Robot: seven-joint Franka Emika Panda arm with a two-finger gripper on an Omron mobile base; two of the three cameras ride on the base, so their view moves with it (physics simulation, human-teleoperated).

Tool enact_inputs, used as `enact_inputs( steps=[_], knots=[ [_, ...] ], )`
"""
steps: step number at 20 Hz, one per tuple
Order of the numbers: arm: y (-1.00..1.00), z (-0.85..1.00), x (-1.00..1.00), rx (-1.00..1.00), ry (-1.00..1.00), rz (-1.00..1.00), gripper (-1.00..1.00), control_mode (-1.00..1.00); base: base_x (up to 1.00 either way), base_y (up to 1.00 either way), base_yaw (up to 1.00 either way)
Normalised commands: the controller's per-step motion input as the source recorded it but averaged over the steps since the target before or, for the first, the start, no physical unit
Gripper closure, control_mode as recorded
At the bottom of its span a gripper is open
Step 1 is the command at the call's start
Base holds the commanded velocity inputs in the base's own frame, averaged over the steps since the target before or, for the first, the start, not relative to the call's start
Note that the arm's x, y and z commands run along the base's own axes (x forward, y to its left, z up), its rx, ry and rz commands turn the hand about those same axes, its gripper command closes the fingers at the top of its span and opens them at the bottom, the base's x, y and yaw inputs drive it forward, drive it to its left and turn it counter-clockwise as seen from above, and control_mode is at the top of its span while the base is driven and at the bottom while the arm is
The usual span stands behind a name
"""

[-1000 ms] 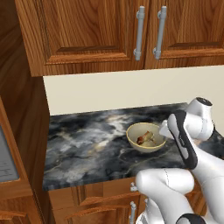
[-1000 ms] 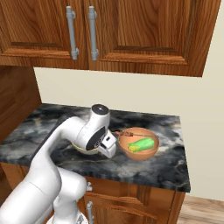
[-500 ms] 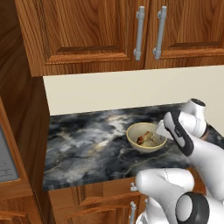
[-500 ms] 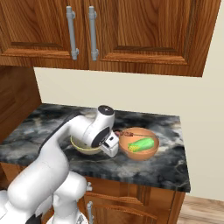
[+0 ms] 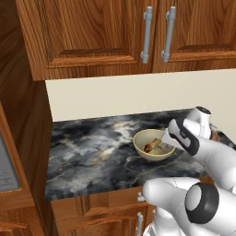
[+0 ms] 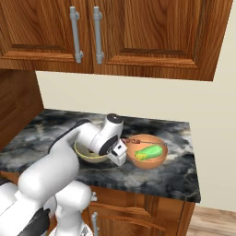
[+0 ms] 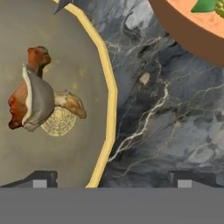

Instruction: Place the bowl containing the chicken drumstick and mushroom in the microwave. Close the microwave door and press the start button to microwave the meal.

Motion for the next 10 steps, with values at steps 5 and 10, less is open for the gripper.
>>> enact_inputs(
  steps=[5, 10],
  knots=[
    [0.01, -0.27, 0.17, 0.0, 0.0, 0.0, -1.0, -1.0, 0.0, 0.0, 0.0],
    [0.02, -0.23, 0.16, 0.0, 0.0, 0.0, -1.0, -1.0, 0.0, 0.0, 0.0]
  ],
)
